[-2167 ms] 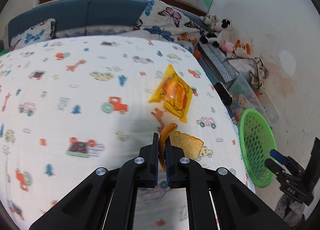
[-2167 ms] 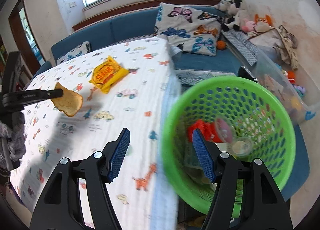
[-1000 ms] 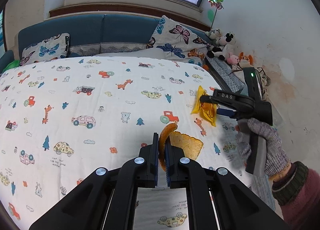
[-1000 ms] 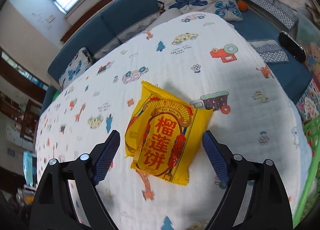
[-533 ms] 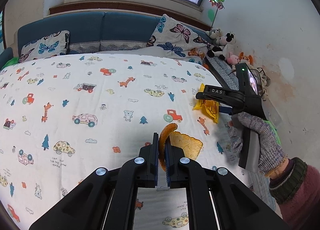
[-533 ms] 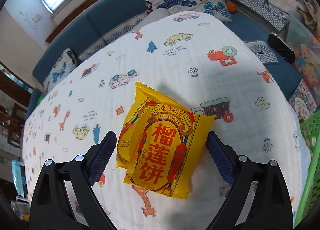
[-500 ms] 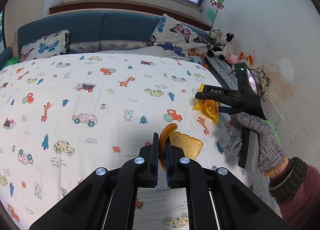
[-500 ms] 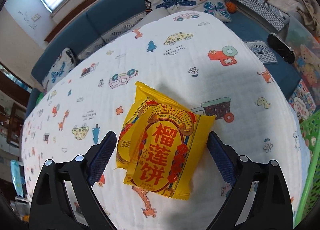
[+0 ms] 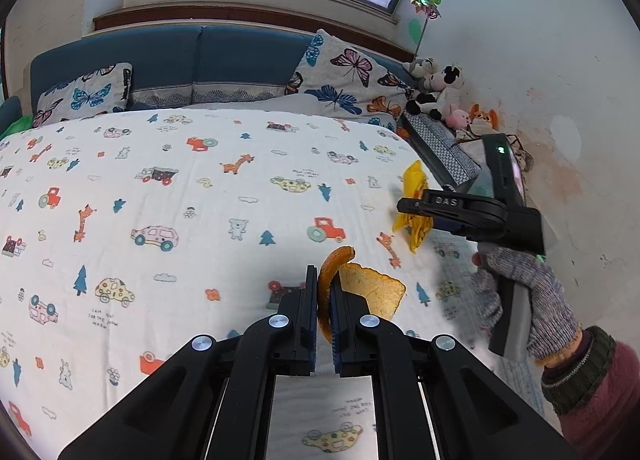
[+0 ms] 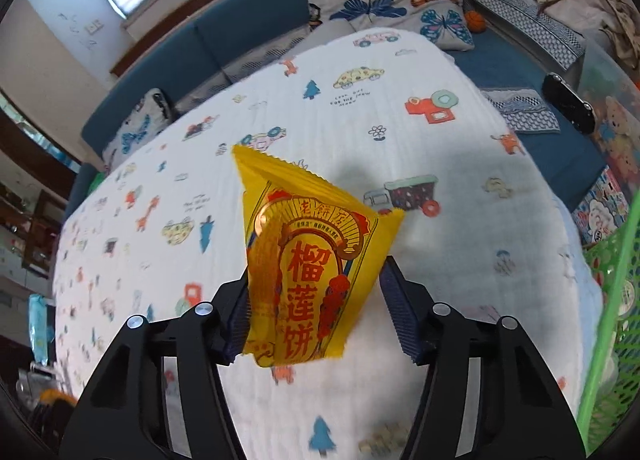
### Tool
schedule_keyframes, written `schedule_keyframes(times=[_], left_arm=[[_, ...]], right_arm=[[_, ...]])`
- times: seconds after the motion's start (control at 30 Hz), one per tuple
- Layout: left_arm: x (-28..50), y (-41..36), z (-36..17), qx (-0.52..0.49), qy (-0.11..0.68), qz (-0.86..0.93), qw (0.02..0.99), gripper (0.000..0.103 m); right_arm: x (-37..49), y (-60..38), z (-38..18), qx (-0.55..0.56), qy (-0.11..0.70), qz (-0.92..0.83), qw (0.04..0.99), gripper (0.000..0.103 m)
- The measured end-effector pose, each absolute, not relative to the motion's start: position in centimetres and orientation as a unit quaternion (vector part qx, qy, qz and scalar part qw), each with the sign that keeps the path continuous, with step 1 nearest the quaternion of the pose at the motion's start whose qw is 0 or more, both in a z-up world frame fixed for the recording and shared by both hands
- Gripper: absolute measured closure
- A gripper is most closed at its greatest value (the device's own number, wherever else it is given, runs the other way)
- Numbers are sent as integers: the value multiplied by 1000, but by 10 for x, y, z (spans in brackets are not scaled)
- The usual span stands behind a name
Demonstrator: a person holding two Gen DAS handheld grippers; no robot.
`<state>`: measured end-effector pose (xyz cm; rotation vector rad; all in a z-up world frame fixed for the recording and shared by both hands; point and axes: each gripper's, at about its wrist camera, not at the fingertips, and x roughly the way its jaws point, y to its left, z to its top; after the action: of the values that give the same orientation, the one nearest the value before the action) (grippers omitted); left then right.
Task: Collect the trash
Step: 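Carry yellow snack bag to basket with right tool while left tool carries bread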
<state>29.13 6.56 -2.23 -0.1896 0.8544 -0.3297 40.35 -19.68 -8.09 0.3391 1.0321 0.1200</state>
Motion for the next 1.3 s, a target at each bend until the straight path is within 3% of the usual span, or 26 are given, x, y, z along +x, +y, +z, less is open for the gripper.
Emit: schedule_keyframes(times=[0.63,1.3], left_arm=[[260,-16,-7,-71,407,-203,887,97],[248,-130,-3,-24,413,-262,872,97]], right_arm=[[284,-270,-39,150,434,82,884,46],[212,-390,-52,133,430,-6,893,44]])
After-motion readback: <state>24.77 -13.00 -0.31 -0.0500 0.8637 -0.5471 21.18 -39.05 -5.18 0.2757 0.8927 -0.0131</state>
